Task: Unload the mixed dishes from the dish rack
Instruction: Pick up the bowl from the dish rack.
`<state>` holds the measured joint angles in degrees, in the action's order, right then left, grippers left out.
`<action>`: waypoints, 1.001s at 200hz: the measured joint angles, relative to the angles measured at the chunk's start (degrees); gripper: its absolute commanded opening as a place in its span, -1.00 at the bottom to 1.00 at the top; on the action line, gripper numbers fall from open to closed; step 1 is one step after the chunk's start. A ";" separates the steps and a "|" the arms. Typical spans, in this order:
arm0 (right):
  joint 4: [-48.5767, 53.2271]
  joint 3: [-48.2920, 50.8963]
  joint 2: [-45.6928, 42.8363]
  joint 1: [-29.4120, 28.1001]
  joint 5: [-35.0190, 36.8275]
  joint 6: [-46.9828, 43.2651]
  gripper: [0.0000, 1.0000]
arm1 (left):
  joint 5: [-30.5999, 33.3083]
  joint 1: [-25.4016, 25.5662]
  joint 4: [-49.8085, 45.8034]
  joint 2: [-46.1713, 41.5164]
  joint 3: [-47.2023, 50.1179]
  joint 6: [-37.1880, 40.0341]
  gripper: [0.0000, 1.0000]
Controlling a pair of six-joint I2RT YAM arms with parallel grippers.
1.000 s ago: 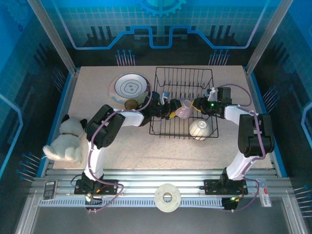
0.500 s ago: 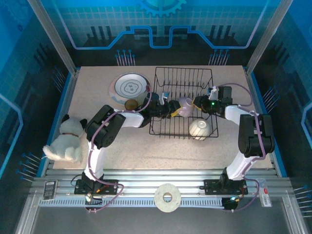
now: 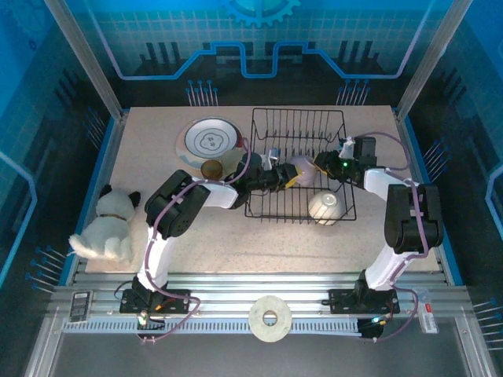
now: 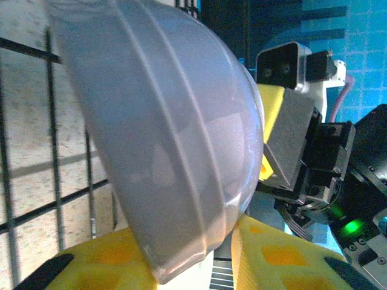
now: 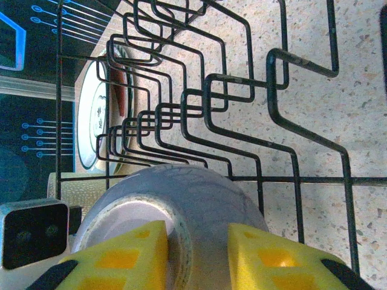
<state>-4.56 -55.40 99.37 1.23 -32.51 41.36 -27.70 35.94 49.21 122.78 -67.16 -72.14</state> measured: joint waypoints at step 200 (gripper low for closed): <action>5.88 0.33 -0.28 0.20 2.80 -1.84 -0.30 | 0.79 0.44 8.98 3.02 -2.89 -2.97 -1.00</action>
<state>1.32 -55.07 99.09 1.43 -29.71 39.53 -26.92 36.38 58.19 125.80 -70.04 -75.11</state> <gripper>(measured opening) 0.335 0.110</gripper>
